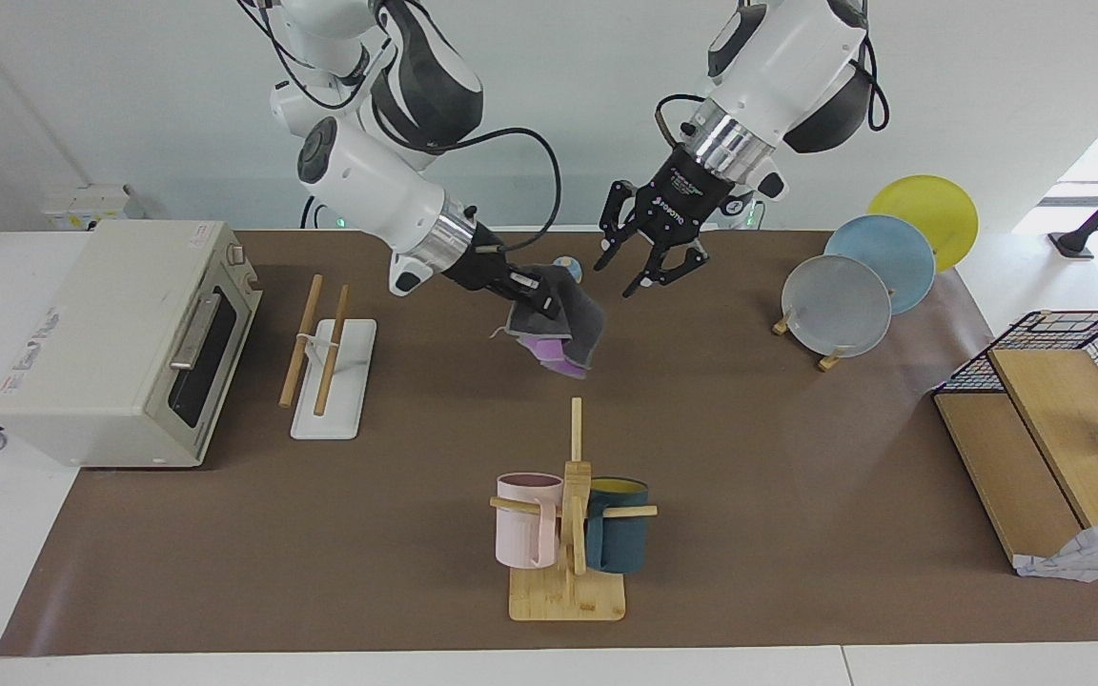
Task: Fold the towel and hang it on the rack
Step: 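Grasp the towel with the right gripper while the left gripper releases, then carry the towel with the right gripper onto the dowel rack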
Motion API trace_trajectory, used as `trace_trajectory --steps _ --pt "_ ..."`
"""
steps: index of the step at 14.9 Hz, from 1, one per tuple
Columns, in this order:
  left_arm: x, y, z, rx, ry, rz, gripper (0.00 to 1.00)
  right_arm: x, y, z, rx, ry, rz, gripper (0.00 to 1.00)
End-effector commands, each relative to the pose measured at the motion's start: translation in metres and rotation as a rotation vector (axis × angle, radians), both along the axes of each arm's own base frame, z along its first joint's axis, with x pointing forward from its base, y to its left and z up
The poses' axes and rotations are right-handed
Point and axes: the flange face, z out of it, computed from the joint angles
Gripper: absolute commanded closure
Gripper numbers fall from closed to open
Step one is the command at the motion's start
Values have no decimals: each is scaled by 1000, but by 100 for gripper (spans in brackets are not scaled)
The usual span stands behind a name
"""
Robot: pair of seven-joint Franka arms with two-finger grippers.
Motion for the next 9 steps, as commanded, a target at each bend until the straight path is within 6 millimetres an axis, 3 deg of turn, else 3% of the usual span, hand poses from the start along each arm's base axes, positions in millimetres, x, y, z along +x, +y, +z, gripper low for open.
trace_trajectory --steps 1,5,9 --pt "-7 8 -4 39 -22 -2 0 -13 -27 1 -89 -34 166 100" --pt "-6 29 -18 92 -76 -92 0 -40 -59 -11 -280 -62 451 100" --pt "3 75 -33 164 -161 -211 0 -47 -100 -34 -434 -89 595 100"
